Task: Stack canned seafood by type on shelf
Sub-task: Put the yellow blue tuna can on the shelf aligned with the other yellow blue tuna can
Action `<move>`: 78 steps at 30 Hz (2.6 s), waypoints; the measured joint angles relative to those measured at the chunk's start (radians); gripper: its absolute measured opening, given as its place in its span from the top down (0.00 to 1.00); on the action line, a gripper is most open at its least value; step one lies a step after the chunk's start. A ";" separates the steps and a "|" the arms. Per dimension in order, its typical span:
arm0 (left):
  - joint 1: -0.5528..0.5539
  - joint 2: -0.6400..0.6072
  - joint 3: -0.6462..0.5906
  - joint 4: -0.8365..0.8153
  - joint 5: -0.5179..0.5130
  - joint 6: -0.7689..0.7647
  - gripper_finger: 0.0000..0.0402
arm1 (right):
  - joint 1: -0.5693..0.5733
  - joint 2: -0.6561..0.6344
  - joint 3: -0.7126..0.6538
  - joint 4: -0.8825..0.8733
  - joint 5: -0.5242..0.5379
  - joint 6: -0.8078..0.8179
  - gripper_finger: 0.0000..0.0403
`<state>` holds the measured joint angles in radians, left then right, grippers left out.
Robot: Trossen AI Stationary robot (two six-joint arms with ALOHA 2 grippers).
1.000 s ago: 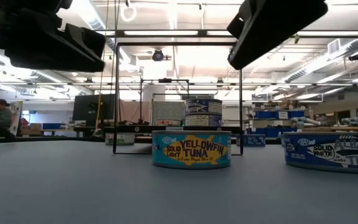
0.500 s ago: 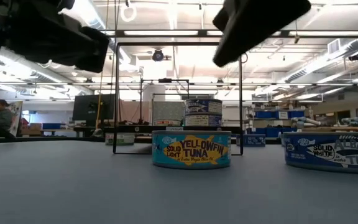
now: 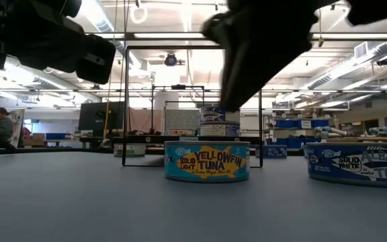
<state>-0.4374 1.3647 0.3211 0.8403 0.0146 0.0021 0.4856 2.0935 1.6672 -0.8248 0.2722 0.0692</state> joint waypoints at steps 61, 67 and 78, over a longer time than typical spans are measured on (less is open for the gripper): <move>-0.102 0.001 0.094 -0.249 -0.392 0.374 0.42 | -0.093 -0.056 -0.096 0.235 -0.063 0.139 1.00; -0.119 0.012 0.122 -0.252 -0.411 0.412 0.37 | -0.101 -0.081 -0.095 0.303 -0.054 0.172 1.00; -0.134 0.052 0.176 -0.287 -0.481 0.492 0.36 | -0.103 -0.116 -0.095 0.370 -0.025 0.191 1.00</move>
<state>-0.5713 1.4166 0.4975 0.5537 -0.4664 0.4946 0.3828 1.9772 1.5726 -0.4546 0.2473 0.2598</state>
